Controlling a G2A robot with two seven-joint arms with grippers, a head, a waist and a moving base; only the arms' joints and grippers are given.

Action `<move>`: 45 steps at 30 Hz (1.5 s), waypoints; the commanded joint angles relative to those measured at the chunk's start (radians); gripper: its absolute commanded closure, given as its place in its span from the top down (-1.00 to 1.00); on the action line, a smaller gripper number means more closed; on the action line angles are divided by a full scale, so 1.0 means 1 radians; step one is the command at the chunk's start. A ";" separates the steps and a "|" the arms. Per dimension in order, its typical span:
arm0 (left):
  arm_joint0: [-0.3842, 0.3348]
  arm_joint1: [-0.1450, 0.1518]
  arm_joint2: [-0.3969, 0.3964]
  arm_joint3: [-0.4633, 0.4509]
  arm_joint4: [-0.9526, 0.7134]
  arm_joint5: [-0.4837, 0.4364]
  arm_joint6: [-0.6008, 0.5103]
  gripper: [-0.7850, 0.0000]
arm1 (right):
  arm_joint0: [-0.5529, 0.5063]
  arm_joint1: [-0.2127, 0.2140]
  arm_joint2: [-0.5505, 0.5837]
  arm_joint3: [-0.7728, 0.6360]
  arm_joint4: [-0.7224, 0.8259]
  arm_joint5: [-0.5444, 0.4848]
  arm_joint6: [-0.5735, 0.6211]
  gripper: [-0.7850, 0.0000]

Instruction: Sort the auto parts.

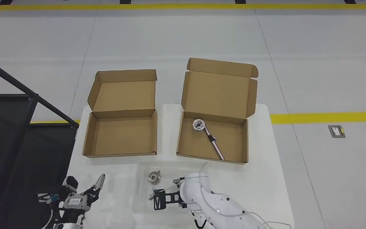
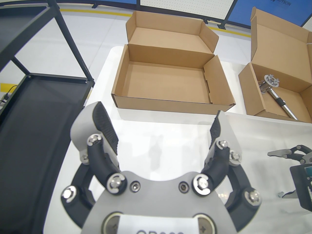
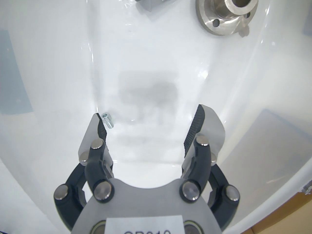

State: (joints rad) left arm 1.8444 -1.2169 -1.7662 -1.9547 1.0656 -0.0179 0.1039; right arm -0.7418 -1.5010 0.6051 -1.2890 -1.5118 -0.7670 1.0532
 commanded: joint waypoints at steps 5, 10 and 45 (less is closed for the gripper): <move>0.000 0.000 0.000 0.000 0.000 0.000 0.000 1.00 | 0.033 0.009 -0.053 0.021 0.050 0.020 0.019 0.67; 0.000 0.000 0.000 0.000 0.000 0.000 0.000 1.00 | 0.060 0.016 -0.088 0.031 0.091 0.037 0.037 0.13; 0.000 0.000 0.000 0.000 0.000 0.000 0.000 1.00 | 0.127 0.049 -0.173 0.044 0.244 0.067 0.066 -0.28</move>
State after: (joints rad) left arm 1.8444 -1.2169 -1.7662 -1.9547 1.0656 -0.0179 0.1039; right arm -0.6139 -1.4513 0.4312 -1.2465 -1.2685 -0.6998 1.1200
